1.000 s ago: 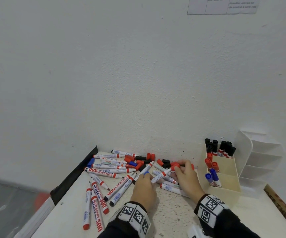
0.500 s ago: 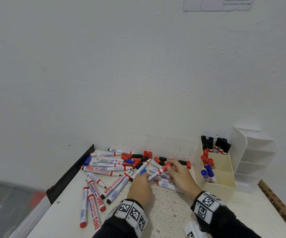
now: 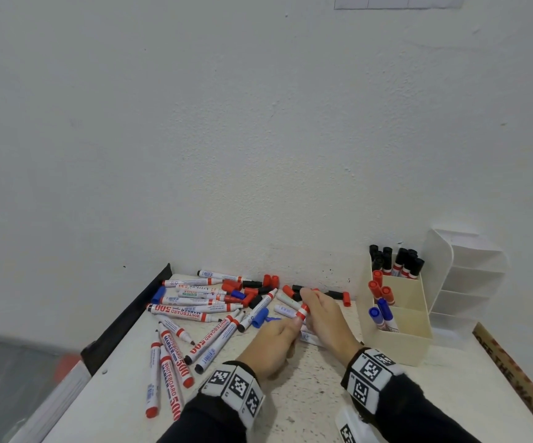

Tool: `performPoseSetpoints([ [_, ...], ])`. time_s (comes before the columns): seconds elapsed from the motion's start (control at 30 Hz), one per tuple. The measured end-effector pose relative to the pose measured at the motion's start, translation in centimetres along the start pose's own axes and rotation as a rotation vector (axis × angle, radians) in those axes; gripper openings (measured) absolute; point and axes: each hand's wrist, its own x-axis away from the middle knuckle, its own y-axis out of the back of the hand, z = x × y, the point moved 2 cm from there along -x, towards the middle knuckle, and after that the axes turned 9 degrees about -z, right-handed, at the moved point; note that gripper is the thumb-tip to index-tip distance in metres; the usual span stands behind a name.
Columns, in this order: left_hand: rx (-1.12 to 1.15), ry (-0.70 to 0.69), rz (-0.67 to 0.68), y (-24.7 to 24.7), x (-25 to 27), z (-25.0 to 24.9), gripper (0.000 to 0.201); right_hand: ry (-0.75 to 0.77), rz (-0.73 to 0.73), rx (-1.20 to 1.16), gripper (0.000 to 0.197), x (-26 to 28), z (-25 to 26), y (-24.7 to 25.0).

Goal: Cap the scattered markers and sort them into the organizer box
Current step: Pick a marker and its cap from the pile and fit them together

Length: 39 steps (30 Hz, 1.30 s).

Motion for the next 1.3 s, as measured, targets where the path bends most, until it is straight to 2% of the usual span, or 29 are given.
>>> performPoseSetpoints([
  [0.2,0.169,0.084,0.113,0.6,0.5,-0.4,0.049,0.053,0.080,0.010,0.036,0.9,0.8,0.0],
  [0.37,0.258,-0.014,0.075,0.0,0.1,-1.2,0.061,0.308,0.045,0.244,0.025,0.8,3.1,0.7],
  [0.47,0.232,0.015,0.016,-0.8,-0.4,-1.4,0.065,0.384,-0.019,0.272,0.010,0.9,5.4,2.0],
  [0.53,0.134,0.002,-0.031,-1.2,-0.6,-1.7,0.050,0.455,-0.156,0.291,0.008,0.6,7.3,3.8],
  [0.6,-0.067,-0.041,-0.013,-1.6,-0.8,-1.7,0.040,0.530,-0.303,0.290,0.007,0.4,9.0,6.0],
  [0.67,-0.307,-0.092,0.068,-2.2,-1.1,-1.1,0.042,0.569,-0.405,0.282,0.008,0.2,10.0,8.4],
  [0.77,-0.660,-0.203,0.150,-3.4,-1.4,0.1,0.043,0.521,-0.474,0.321,0.012,-0.3,9.8,11.3],
  [0.83,-0.815,-0.279,0.116,-3.9,-1.2,0.2,0.040,0.492,-0.488,0.366,0.011,-0.8,8.7,12.8],
  [0.93,-0.924,-0.329,0.064,-4.0,-1.2,-0.2,0.046,0.483,-0.522,0.433,0.012,-1.7,6.7,14.5],
  [1.03,-1.012,-0.371,0.041,-4.2,-1.3,-0.7,0.040,0.466,-0.467,0.604,0.016,-2.0,5.1,15.1],
  [1.13,-1.042,-0.356,0.019,-4.4,-1.6,-0.8,0.034,0.401,-0.369,0.682,0.018,-2.0,3.5,15.1],
  [1.23,-1.070,-0.306,0.026,-4.3,-2.0,-0.7,0.035,0.353,-0.350,0.766,0.005,-1.7,2.1,15.1],
  [1.3,-1.108,-0.285,0.029,-4.3,-2.2,-0.5,0.039,0.305,-0.339,0.838,0.010,-1.4,1.5,15.1],
])
